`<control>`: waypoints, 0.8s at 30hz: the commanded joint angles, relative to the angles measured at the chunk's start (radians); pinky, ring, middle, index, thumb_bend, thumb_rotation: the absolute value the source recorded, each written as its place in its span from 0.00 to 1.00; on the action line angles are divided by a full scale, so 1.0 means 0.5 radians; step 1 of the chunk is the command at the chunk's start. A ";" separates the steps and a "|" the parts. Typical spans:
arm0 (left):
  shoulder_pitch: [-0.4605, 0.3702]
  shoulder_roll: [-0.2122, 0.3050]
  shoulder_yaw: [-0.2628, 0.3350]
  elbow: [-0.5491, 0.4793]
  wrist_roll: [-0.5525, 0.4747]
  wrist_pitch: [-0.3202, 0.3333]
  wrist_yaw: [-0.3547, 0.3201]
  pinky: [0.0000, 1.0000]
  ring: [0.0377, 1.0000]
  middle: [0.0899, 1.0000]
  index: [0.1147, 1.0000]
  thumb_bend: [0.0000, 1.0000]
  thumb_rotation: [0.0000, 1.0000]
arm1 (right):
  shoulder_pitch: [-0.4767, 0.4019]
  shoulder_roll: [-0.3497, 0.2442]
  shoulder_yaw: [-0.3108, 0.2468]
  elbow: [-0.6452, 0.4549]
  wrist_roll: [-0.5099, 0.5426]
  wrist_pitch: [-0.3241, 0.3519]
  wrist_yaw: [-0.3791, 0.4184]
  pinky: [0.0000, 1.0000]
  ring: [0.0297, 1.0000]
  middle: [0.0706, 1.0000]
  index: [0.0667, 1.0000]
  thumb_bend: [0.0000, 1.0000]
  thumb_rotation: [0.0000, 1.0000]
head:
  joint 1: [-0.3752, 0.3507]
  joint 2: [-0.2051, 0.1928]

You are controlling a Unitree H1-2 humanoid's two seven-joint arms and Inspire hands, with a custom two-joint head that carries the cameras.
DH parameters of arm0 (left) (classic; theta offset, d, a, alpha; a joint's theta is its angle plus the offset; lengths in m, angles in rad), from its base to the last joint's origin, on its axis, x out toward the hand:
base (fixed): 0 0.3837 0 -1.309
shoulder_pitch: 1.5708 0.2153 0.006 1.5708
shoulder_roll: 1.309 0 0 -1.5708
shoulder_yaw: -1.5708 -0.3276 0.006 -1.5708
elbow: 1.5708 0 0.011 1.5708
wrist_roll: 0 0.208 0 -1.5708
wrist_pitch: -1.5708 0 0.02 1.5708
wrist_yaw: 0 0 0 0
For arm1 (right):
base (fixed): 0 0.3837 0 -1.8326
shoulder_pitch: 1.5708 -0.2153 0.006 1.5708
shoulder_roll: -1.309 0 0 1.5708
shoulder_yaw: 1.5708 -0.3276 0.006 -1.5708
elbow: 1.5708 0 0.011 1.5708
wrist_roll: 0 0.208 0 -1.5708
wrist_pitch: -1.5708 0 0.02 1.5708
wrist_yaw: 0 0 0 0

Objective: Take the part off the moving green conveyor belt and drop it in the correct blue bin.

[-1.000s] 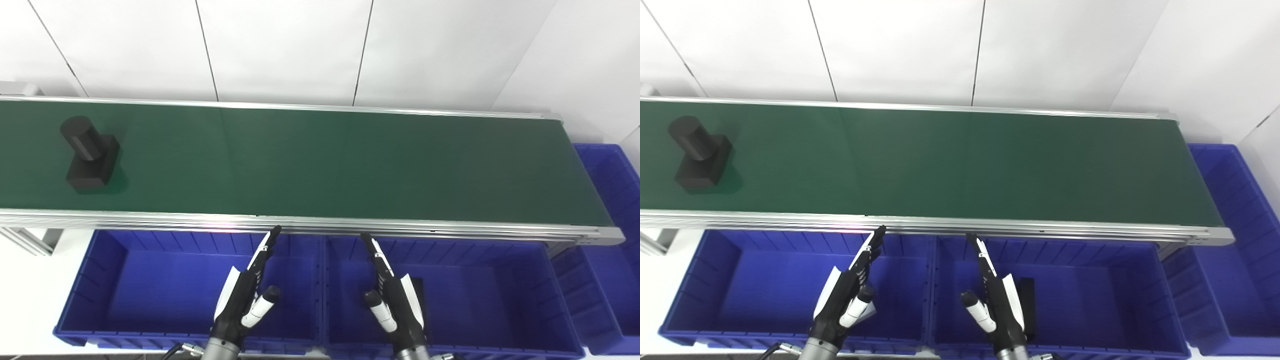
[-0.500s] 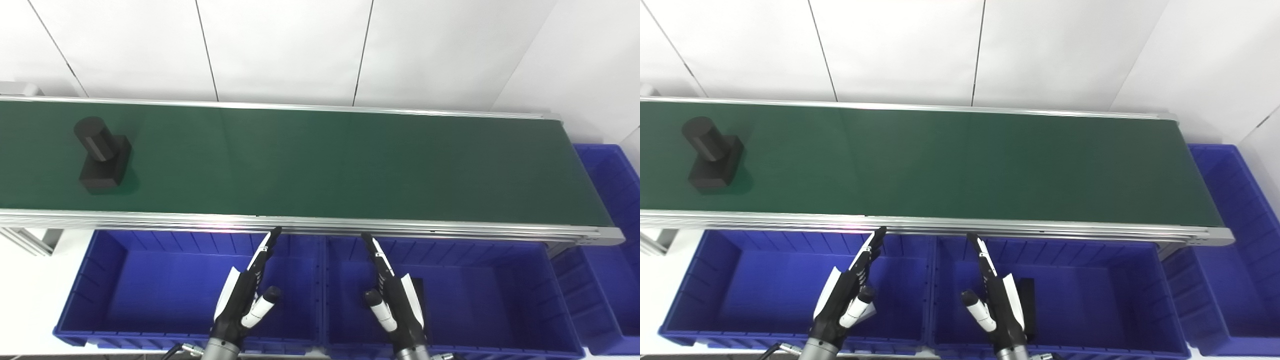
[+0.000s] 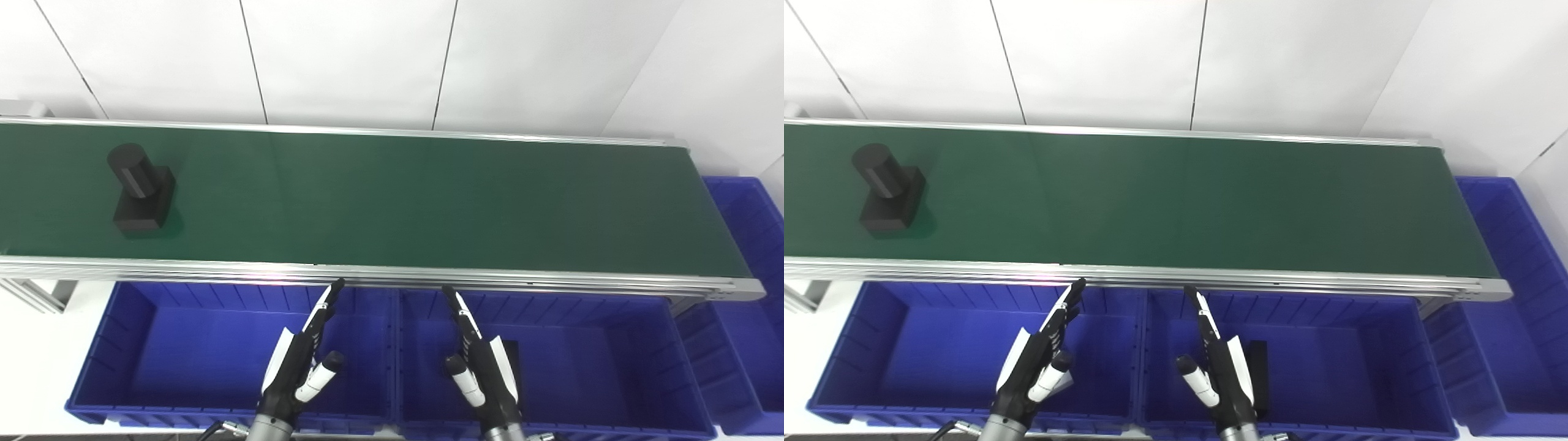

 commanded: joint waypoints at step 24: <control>-0.090 -0.024 -0.073 0.181 0.004 -0.074 0.094 0.98 0.98 0.99 0.95 0.86 0.91 | -0.062 -0.027 0.010 0.140 0.062 -0.100 -0.011 1.00 1.00 1.00 0.98 0.88 1.00 | 0.264 -0.363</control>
